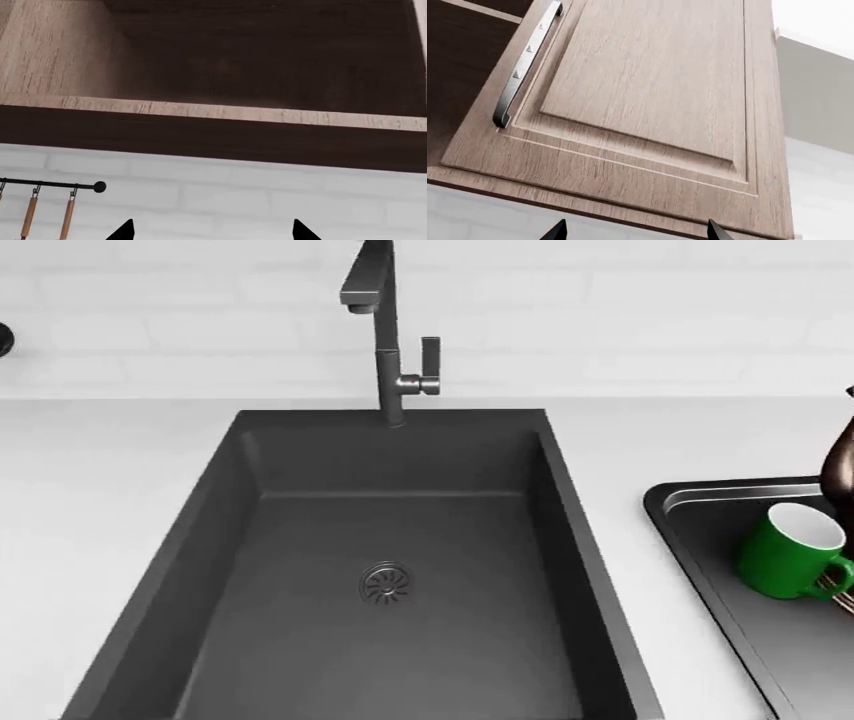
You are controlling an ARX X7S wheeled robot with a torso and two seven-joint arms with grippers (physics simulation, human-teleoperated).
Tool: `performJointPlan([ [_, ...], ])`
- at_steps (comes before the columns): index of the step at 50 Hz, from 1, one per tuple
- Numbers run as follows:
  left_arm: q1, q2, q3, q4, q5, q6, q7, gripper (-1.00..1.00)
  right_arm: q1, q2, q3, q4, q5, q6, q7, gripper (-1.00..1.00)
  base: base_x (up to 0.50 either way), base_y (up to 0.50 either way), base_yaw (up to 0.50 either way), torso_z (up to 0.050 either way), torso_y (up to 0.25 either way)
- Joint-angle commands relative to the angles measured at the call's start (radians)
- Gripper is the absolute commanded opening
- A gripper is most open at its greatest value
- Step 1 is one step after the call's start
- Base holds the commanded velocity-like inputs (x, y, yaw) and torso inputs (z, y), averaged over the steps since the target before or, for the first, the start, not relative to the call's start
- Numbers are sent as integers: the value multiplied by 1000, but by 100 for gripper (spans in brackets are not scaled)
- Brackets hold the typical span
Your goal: Pick the kettle from the counter and place it on the tray. Then pick the mug from the cabinet and place it on the tray. Then close the cabinet doors.
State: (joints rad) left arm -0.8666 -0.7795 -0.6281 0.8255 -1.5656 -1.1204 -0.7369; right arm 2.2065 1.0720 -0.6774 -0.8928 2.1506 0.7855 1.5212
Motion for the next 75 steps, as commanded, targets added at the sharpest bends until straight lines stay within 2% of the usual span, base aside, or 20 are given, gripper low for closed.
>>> performJointPlan([
  [1, 18, 2, -9, 4, 7, 5, 9, 100, 4, 4, -8, -3, -1, -8, -1, 100, 4, 500, 0, 0, 0],
  [35, 26, -7, -3, 0, 15, 21, 11, 100, 0, 10, -19, -8, -11, -26, -10, 100, 4, 500, 0, 0, 0],
  [50, -20, -35, 45, -47, -36, 30, -86, 100, -24, 28, -10, -8, -18, -51, -27, 100, 3, 400, 0, 0, 0],
  [55, -117, -80, 112, -86, -11, 32, -197, 100, -41, 40, -5, -12, -18, -65, -33, 100, 0, 0, 0, 0, 0],
  [58, -181, -96, 130, -135, 20, 47, -222, 100, -44, 50, 1, -13, -15, -72, -37, 100, 0, 0, 0, 0, 0],
  [63, -296, -98, 153, -233, 43, 92, -194, 100, -38, 66, 13, -18, 0, -80, -36, 100, 0, 0, 0, 0, 0],
  [69, -454, -137, 249, -343, 67, 97, -136, 100, -24, 82, 24, -18, 17, -79, -39, 100, 0, 0, 0, 0, 0],
  [75, -633, -125, 350, -452, 99, 114, -108, 100, -23, 86, 29, -21, 22, -83, -38, 100, 0, 0, 0, 0, 0],
])
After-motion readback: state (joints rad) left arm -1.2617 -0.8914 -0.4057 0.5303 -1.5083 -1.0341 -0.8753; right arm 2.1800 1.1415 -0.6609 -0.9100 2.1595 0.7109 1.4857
